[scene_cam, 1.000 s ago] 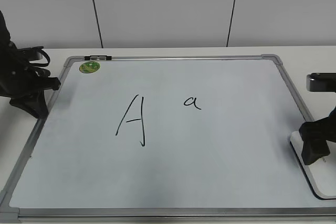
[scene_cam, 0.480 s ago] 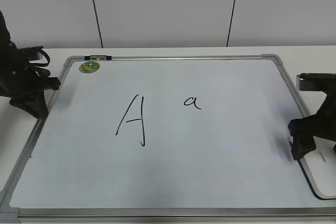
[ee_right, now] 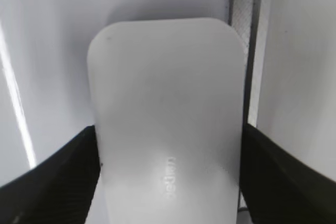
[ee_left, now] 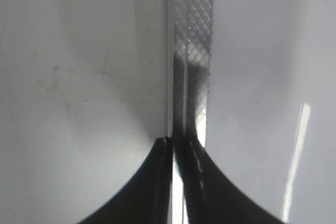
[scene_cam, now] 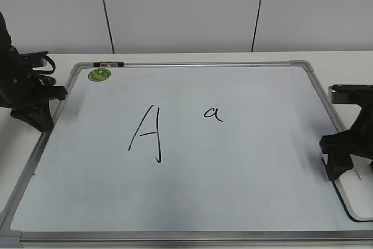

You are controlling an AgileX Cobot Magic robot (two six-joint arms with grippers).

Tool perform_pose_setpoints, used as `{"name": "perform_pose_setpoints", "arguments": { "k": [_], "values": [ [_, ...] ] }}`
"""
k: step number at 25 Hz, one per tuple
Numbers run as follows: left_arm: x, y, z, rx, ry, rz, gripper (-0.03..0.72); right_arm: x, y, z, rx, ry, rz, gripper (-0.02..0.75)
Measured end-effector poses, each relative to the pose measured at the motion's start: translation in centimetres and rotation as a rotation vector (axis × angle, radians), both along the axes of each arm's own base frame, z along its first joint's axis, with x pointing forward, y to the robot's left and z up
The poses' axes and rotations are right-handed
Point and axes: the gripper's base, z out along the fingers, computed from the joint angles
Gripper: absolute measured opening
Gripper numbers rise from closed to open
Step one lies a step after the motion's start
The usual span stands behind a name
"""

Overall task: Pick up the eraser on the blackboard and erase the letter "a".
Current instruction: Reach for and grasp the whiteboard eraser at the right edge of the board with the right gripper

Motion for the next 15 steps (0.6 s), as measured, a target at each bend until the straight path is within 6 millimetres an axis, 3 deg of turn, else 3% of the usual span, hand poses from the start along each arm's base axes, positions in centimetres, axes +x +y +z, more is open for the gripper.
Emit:
{"name": "perform_pose_setpoints", "arguments": {
  "k": [4, 15],
  "values": [
    [0.00, 0.00, 0.00, 0.000, 0.000, 0.000, 0.041, 0.00, -0.04, 0.00, -0.004, 0.000, 0.002, 0.557],
    [0.00, 0.00, 0.00, 0.000, 0.000, 0.000, 0.040, -0.02, -0.04, 0.00, -0.004, 0.002, 0.002, 0.537]
  ]
}}
